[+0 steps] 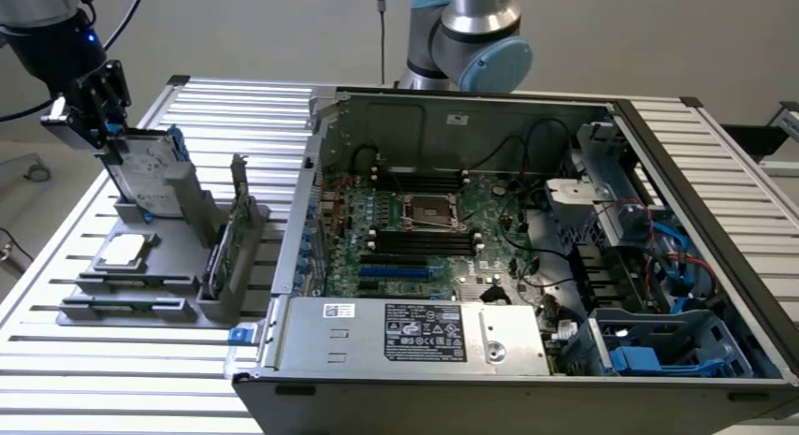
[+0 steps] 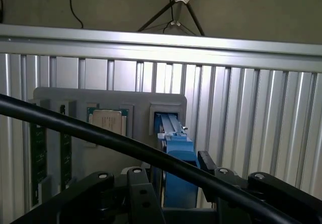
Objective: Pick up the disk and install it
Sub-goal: 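Pick up the disk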
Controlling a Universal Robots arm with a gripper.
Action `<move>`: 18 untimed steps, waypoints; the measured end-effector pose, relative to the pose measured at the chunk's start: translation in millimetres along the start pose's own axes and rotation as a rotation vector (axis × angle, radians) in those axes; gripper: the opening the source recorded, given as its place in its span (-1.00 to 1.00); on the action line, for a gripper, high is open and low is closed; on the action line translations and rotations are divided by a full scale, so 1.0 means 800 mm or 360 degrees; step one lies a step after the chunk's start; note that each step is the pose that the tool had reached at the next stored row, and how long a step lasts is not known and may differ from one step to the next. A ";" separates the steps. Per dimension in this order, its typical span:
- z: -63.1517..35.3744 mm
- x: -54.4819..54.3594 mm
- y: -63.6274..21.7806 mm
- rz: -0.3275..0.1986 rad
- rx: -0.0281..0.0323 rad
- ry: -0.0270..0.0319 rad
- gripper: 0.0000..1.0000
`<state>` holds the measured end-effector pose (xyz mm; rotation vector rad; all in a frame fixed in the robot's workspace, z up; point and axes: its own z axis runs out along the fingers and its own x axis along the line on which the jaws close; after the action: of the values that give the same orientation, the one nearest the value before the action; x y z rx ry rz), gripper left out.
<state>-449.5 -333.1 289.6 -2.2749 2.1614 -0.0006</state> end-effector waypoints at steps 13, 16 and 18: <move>0.001 -0.001 0.000 0.0000 -0.00001 0.00000 -0.22; 0.003 -0.001 0.000 0.0000 -0.00006 0.00003 -0.22; 0.003 -0.001 0.000 0.0000 -0.00005 0.00001 -0.22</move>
<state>-449.5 -332.4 287.1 -2.2751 2.1617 -0.0003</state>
